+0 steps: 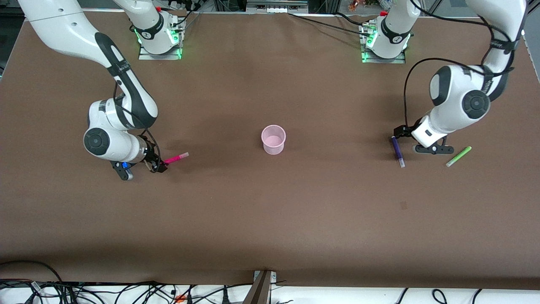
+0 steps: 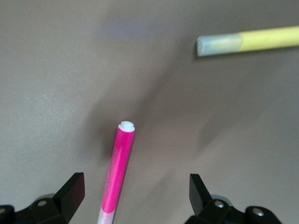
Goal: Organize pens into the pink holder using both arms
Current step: 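Grasp the pink pen with the right gripper while the left gripper grasps the purple pen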
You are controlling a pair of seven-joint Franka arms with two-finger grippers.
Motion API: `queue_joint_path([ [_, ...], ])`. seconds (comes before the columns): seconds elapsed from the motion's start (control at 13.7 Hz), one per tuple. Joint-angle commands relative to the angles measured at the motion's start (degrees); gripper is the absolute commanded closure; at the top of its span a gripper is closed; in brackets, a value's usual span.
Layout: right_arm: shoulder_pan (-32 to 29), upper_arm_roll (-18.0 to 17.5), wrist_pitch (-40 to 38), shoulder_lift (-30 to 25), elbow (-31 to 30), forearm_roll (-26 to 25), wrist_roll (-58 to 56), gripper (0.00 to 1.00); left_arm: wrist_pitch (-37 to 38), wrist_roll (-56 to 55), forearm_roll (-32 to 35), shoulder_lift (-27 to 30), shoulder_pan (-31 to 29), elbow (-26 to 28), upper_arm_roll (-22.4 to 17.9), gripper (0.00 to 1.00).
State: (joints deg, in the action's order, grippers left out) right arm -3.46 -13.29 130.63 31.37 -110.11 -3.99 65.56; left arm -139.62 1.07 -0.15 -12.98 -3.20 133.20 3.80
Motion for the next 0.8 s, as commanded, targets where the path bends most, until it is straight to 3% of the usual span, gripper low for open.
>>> queue_joint_path([
  [0.0, 0.6, 0.5, 3.1, 1.8, -0.6, -2.3, 3.5, 0.02, -7.8, -0.3, -1.3, -4.7, 0.1, 1.6, 0.7, 0.00],
  [0.15, 0.9, 0.5, 5.6, 2.1, -1.7, -2.5, 4.3, 0.14, -10.2, -0.4, -1.3, -7.1, 0.1, 1.6, 0.7, 0.03],
  [0.22, 0.9, 0.8, 6.6, 2.1, -2.4, -2.5, 4.3, 0.21, -10.2, -0.5, -1.3, -7.3, -0.3, 1.6, 0.7, 0.26],
  [0.37, 0.9, 1.2, 7.4, 2.1, -2.8, -3.0, 4.3, 0.38, -9.6, -0.8, -1.3, -7.2, -0.4, 2.2, 0.7, 0.54],
  [0.44, 0.9, 1.2, 7.4, 2.1, -2.8, -3.0, 4.3, 0.50, -9.4, -0.8, -1.3, -7.0, -0.4, 2.4, 0.7, 0.63],
  [0.66, 0.9, 1.2, 7.4, 1.8, -2.7, -3.0, 4.3, 0.98, -8.7, -0.6, -1.3, -6.8, -0.6, 2.6, 0.7, 0.81],
  [0.73, 0.9, 1.2, 7.4, 1.6, -2.7, -3.0, 4.3, 1.00, -7.9, -0.6, -1.3, -6.7, -0.5, 2.6, 0.9, 0.97],
])
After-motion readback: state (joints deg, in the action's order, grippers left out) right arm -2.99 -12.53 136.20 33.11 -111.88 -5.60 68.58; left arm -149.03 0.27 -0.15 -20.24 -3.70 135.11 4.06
